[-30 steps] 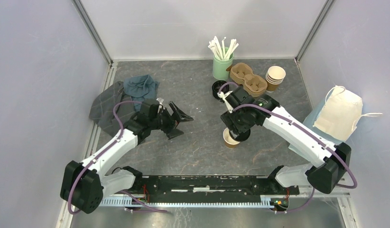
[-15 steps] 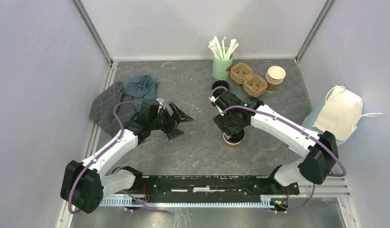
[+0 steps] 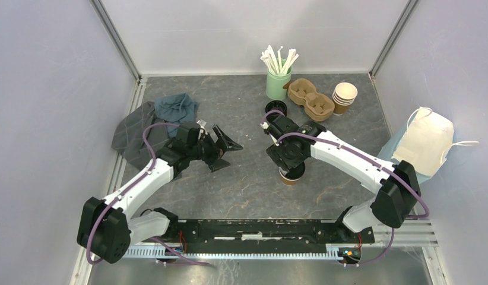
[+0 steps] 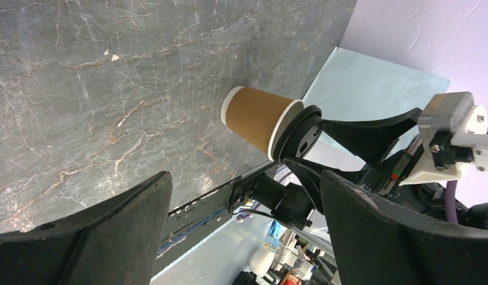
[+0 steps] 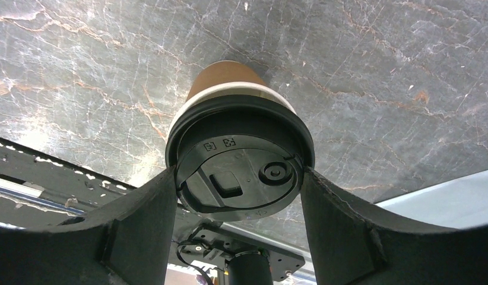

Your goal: Pack the takeout coffee

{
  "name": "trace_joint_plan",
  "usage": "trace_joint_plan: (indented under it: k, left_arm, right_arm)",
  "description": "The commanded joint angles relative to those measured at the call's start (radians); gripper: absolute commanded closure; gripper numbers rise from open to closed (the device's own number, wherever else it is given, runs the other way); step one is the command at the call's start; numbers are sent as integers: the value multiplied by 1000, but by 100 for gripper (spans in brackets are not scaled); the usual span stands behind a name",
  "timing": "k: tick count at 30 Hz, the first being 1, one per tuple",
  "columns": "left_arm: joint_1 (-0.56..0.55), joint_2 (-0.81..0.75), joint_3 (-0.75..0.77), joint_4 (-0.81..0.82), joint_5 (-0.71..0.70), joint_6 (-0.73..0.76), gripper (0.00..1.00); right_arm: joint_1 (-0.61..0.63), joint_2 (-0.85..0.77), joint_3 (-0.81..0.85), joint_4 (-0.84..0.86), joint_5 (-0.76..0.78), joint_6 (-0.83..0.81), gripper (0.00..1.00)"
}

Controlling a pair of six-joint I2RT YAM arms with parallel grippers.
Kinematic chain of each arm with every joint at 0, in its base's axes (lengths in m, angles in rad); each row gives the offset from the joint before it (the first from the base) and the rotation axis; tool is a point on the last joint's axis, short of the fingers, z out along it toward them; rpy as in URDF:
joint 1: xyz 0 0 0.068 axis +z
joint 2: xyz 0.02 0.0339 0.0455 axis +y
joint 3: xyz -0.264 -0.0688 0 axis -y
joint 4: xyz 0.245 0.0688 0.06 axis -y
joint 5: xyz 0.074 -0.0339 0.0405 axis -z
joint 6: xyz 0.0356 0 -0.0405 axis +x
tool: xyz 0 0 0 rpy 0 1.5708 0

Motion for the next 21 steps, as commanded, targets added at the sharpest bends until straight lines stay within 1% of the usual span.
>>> trace_joint_plan:
  k: [1, 14, 21]
  left_arm:
    - [-2, 8, 49, -10, 1, 64, 0]
    - [-2, 27, 69, -24, 9, 83, 0]
    - [-2, 35, 74, -25, 11, 88, 0]
  right_arm:
    - [1, 1, -20, 25, 12, 12, 33]
    - [2, 24, 9, 29, 9, 11, 32]
    - [1, 18, 60, 3, 25, 14, 32]
